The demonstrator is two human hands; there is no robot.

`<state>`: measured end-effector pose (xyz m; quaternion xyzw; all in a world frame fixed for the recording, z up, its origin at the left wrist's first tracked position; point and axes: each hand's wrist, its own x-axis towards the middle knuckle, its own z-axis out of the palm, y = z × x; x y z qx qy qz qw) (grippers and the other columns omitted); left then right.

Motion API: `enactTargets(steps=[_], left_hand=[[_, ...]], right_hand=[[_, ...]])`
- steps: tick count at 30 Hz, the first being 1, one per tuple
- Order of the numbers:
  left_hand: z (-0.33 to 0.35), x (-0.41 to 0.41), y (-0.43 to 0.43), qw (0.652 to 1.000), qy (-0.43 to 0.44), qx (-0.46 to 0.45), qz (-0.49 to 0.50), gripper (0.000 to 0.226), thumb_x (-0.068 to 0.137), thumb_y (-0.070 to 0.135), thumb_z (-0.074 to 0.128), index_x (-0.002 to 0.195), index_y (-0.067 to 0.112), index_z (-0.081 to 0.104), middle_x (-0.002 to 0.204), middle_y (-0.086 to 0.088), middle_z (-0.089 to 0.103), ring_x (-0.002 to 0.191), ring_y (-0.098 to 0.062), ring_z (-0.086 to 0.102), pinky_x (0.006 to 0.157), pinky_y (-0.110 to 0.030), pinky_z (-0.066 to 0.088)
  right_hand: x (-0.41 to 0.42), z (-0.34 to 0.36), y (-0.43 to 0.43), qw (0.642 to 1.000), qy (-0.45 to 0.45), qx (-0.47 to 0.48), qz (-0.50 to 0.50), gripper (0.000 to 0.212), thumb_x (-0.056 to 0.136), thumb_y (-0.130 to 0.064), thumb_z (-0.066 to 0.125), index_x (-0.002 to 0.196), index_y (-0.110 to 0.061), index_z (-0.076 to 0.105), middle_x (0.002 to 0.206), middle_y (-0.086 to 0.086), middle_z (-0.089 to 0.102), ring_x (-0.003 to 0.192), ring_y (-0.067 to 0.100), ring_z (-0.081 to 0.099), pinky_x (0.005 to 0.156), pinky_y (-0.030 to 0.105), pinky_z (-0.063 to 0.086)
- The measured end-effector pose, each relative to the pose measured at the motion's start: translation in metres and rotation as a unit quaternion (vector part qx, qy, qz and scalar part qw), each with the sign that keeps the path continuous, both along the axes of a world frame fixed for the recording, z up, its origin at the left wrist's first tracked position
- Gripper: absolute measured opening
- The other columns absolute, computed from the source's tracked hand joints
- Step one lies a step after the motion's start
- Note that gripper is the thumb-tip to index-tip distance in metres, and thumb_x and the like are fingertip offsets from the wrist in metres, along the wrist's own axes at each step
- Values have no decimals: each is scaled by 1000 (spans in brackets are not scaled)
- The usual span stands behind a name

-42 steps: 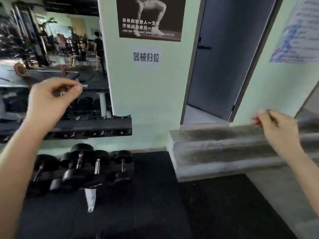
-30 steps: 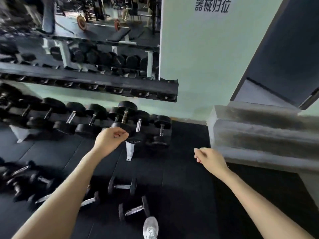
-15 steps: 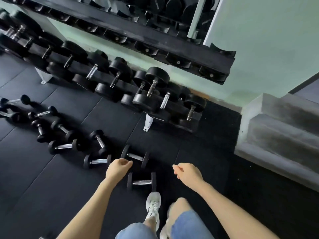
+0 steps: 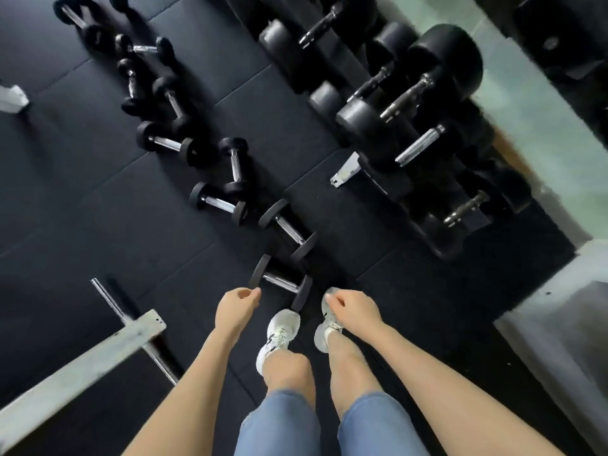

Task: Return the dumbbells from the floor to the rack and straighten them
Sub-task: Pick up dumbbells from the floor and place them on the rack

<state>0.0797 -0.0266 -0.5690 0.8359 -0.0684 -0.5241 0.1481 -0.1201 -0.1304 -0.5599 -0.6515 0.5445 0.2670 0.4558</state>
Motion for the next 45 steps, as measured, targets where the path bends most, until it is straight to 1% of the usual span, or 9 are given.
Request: enactTargets(steps=[6, 9, 15, 20, 26, 30, 36, 40, 45], left_hand=[[-98, -12, -18, 945, 96, 25, 310, 28, 92, 33, 53, 77, 13, 65, 76, -3, 64, 63, -13, 52, 60, -24, 40], [-166, -12, -14, 914, 133, 55, 379, 28, 93, 36, 51, 81, 15, 64, 76, 1, 62, 63, -11, 52, 62, -23, 41], [-310, 0, 11, 880, 161, 90, 438, 25, 90, 37, 56, 87, 14, 64, 81, 0, 62, 71, -13, 56, 73, -29, 48], [-421, 4, 28, 863, 194, 83, 459, 37, 87, 44, 60, 107, 13, 60, 102, -1, 61, 101, -17, 57, 91, -36, 50], [-507, -13, 34, 848, 207, 80, 481, 42, 87, 31, 62, 120, 4, 61, 90, -1, 62, 76, -11, 53, 64, -25, 42], [-530, -27, 34, 827, 192, 46, 527, 35, 88, 24, 63, 120, 10, 60, 114, -7, 66, 107, -22, 61, 100, -38, 48], [-537, -28, 30, 774, 188, -1, 605, 19, 90, 8, 57, 109, 9, 60, 90, -5, 65, 86, -21, 63, 95, -45, 50], [-527, -25, 23, 774, 176, 22, 608, 16, 89, 11, 60, 105, 10, 61, 97, -8, 66, 105, -30, 63, 97, -48, 50], [-493, -22, 25, 794, 169, 31, 583, 28, 87, 22, 65, 110, 9, 59, 92, -9, 67, 87, -27, 66, 72, -36, 55]], right_hand=[[38, -106, -16, 999, -5, 40, 14, 44, 99, -38, 42, 59, -21, 43, 58, -5, 47, 70, 20, 50, 62, 28, 32], [58, -176, -9, 998, -16, 57, 36, 34, 97, -42, 44, 90, -15, 64, 80, -1, 66, 86, 21, 61, 74, 32, 44], [98, -322, 17, 996, -13, 35, 83, 37, 90, -44, 57, 118, -19, 57, 107, -3, 65, 100, 20, 62, 82, 35, 49], [119, -434, 34, 993, 17, 44, 107, 55, 86, -46, 62, 132, -20, 47, 124, -1, 60, 112, 21, 59, 89, 38, 50], [116, -527, 48, 979, 71, 98, 164, 77, 80, -54, 65, 141, -19, 34, 115, 4, 65, 98, 24, 65, 79, 36, 53], [103, -553, 50, 961, 74, 163, 213, 66, 73, -61, 68, 118, -16, 50, 101, 0, 65, 85, 20, 63, 69, 32, 48], [98, -559, 49, 955, 40, 171, 241, 32, 84, -48, 64, 94, -20, 53, 85, -4, 58, 78, 19, 57, 66, 32, 42], [98, -549, 52, 961, 35, 157, 224, 27, 87, -46, 60, 93, -20, 53, 88, -1, 61, 81, 21, 59, 68, 32, 43], [98, -514, 52, 961, 39, 164, 219, 27, 87, -48, 59, 95, -23, 53, 84, -2, 62, 72, 19, 59, 69, 33, 47]])
